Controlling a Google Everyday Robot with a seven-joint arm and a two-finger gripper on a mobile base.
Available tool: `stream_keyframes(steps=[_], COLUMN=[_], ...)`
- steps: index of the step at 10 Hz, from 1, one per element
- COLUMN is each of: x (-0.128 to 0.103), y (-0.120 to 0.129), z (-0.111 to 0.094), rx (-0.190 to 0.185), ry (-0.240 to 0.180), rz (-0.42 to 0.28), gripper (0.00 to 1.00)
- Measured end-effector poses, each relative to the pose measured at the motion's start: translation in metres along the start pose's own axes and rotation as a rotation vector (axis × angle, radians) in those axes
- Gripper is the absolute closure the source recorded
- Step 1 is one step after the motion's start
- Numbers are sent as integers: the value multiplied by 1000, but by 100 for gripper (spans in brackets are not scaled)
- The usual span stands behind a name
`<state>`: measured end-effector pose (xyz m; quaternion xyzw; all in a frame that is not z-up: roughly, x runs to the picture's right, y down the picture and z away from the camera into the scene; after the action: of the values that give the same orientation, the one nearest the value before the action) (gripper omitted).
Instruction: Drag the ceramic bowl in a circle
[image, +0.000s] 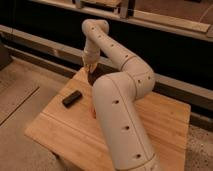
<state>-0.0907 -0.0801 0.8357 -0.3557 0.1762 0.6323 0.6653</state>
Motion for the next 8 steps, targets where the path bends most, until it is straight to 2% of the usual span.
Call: stream_keyframes(steps=[1, 3, 4, 5, 6, 8], x=[8, 24, 28, 27, 23, 8], y=[-1, -14, -28, -38, -52, -66], z=[3, 12, 18, 20, 22, 20], rx=[18, 90, 145, 186, 245, 320], ry=[0, 2, 6, 2, 3, -9], rz=[-9, -16, -13, -8, 3, 21], gripper=[100, 100, 100, 100, 100, 100])
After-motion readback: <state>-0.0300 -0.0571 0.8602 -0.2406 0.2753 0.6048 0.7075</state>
